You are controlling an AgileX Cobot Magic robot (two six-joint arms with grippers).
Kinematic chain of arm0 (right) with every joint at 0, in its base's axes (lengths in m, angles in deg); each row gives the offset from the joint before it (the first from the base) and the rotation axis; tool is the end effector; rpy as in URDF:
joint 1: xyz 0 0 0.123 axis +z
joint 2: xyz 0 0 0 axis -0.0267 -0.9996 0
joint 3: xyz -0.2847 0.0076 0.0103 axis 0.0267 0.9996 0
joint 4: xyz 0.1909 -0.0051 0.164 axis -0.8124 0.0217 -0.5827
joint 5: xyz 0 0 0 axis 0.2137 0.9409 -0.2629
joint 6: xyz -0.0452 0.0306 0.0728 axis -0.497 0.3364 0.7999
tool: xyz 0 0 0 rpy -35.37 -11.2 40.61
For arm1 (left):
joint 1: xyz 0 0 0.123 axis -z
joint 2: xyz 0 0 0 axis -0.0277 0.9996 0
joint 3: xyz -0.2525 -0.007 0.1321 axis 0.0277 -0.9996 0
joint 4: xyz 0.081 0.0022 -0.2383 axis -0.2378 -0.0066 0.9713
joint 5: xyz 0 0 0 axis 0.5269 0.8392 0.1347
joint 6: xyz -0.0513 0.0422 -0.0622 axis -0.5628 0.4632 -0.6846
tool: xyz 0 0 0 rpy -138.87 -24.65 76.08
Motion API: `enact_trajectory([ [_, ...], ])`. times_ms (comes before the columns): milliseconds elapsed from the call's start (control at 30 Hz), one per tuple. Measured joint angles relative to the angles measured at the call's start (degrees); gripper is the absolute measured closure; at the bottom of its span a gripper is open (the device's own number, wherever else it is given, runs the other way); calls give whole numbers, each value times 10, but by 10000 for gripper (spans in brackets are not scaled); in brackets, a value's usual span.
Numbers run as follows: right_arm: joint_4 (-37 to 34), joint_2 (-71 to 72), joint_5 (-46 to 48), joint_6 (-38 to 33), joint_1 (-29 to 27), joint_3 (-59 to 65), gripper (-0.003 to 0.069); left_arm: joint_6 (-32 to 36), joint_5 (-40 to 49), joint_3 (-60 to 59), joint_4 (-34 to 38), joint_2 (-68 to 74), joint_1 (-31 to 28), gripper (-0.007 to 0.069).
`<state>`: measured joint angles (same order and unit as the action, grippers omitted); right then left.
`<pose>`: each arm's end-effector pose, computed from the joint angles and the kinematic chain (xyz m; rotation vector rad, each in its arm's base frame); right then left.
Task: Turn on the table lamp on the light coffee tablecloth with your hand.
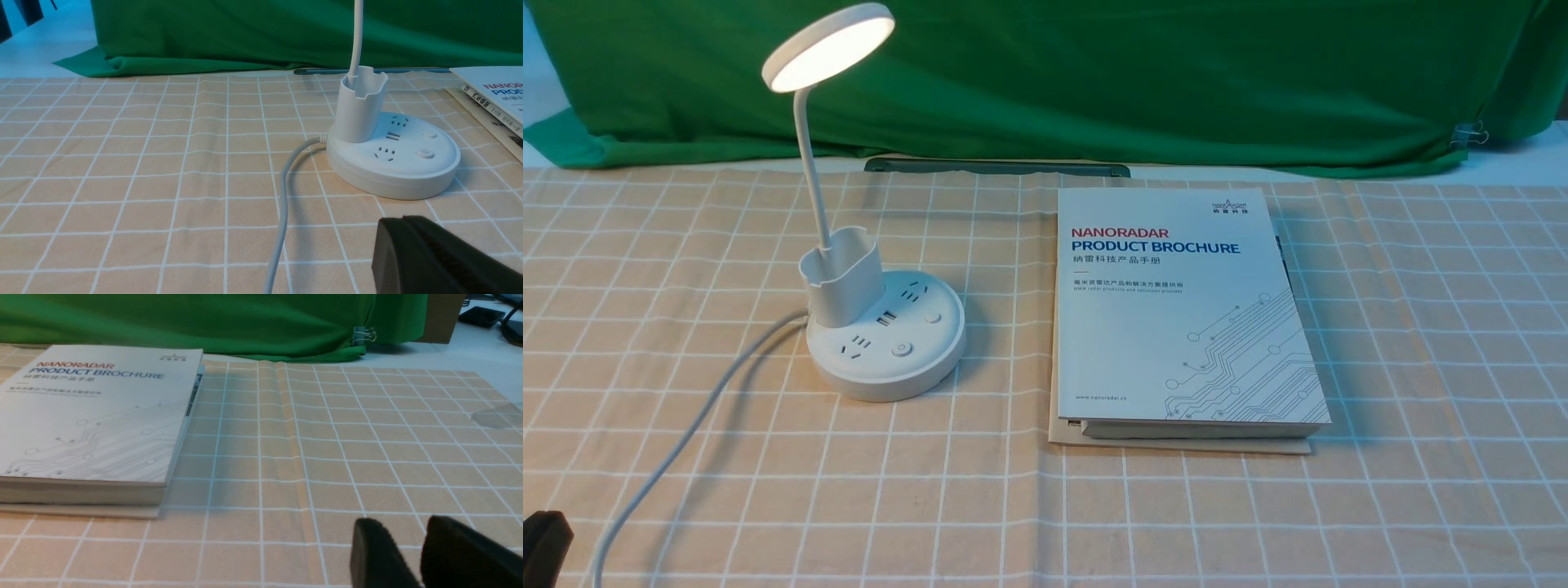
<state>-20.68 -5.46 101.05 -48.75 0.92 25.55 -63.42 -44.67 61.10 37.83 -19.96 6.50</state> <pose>0.0554 0.0001 0.1874 -0.0246 1.7376 -0.0250 0.0552 -0.0060 0.1908 0.0693 1.7132 -0.0872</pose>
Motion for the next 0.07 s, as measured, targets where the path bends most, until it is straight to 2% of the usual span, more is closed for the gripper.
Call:
enact_trajectory([
  [67,0,0,0,0,0,0,418,0,0,0,0,0,0,622],
])
